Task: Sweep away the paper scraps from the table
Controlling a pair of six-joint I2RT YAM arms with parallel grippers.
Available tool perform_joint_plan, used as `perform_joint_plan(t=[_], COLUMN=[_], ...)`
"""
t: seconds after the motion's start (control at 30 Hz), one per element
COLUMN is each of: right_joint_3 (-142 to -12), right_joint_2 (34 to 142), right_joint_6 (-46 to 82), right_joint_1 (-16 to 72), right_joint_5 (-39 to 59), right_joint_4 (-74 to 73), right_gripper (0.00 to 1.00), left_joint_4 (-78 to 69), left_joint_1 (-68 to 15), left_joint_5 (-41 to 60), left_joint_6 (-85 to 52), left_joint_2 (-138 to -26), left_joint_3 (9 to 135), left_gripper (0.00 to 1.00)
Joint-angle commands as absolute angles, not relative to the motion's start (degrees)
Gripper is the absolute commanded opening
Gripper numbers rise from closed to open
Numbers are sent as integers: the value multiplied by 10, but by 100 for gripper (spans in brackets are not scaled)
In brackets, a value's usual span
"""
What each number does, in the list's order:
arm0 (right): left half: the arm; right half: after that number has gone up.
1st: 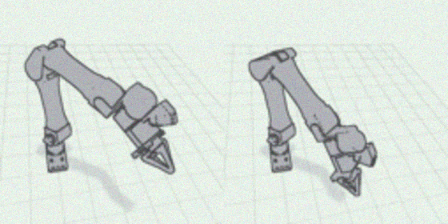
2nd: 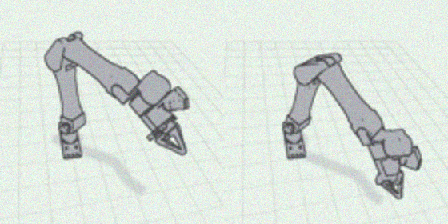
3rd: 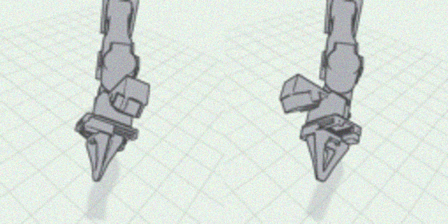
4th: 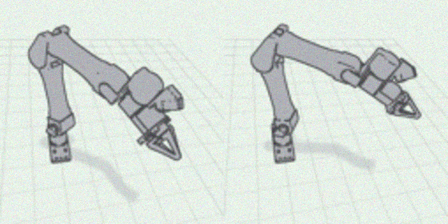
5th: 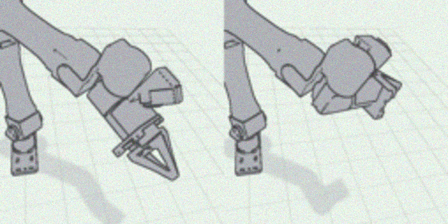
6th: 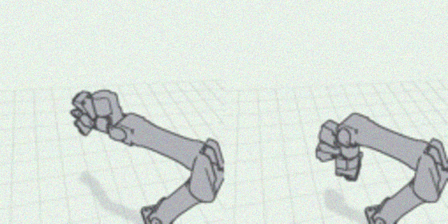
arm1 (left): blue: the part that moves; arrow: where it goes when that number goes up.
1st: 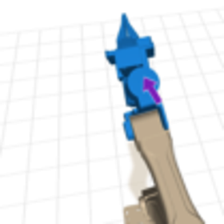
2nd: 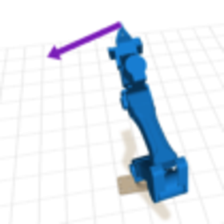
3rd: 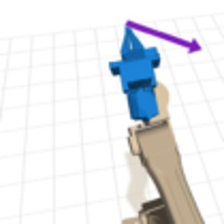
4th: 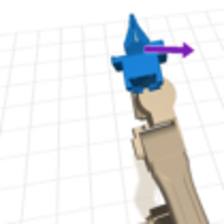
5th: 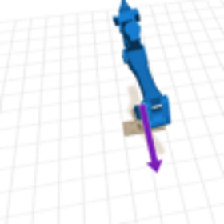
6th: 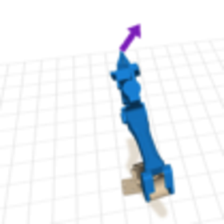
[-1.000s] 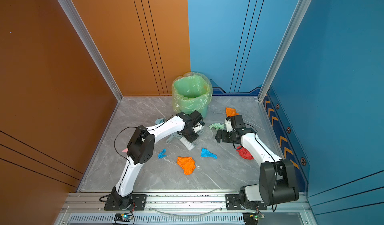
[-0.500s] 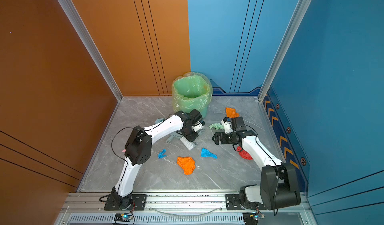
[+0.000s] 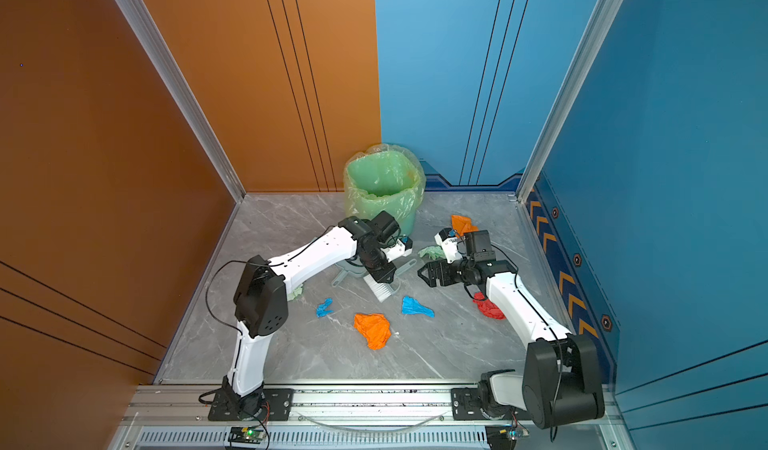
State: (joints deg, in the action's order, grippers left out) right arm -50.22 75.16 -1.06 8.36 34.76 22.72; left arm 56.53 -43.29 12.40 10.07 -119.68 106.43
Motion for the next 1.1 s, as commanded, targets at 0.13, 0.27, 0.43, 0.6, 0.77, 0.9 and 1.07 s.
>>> perform_joint_plan(t=[0.13, 0.27, 0.43, 0.6, 0.77, 0.9, 1.07], right_joint_3=[-557, -574, -576, -575, -576, -580, -579], right_joint_2=[786, 798, 789, 775, 771, 771, 763], right_joint_6=[-61, -93, -109, -113, -116, -119, -123], right_joint_1=[93, 105, 106, 110, 113, 116, 118], right_joint_5=[495, 491, 519, 537, 556, 575, 600], right_joint_4=[280, 321, 336, 339, 347, 355, 354], right_gripper=[96, 96, 97, 97, 97, 96, 96], left_joint_4=[589, 589, 589, 589, 589, 590, 589], left_joint_1=[-445, -445, -437, -428, -419, -413, -410], left_joint_5=[203, 229, 304, 325, 345, 356, 385], left_joint_6=[151, 163, 183, 192, 202, 204, 209], left_joint_2=[-1155, -1146, -1127, -1108, -1097, -1097, -1096], left_joint_3=[1036, 1034, 1028, 1018, 1006, 1001, 998], left_gripper=[0, 0, 0, 0, 0, 0, 0])
